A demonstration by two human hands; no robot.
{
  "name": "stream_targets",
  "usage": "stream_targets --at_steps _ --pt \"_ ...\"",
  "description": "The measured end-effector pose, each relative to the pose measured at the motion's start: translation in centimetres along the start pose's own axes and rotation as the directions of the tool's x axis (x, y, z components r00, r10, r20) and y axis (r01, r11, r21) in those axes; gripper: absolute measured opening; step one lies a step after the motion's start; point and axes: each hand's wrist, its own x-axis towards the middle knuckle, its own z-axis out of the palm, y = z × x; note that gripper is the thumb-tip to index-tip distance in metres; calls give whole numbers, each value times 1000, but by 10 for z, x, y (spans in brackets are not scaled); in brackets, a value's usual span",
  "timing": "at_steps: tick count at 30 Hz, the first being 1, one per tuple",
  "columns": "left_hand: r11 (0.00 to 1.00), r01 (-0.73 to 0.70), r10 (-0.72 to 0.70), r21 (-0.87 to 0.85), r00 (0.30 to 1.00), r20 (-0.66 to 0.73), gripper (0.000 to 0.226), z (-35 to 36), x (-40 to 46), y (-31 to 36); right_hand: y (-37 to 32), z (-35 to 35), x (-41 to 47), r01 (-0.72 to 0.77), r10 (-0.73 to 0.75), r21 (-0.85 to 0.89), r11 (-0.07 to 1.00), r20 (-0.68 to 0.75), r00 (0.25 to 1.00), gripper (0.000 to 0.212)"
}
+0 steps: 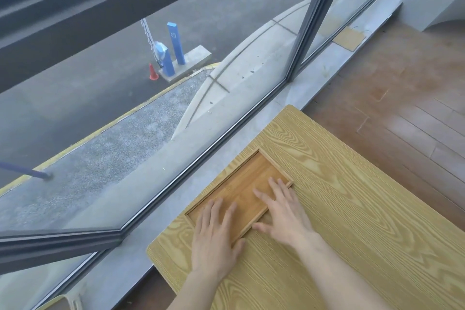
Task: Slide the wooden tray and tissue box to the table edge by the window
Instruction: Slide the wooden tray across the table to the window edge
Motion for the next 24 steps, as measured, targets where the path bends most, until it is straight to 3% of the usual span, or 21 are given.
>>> stream_targets --at_steps 24 --pt "999 54 -54 0 998 18 78 -3 21 1 -2 0 24 12 -12 -15 1000 17 1000 82"
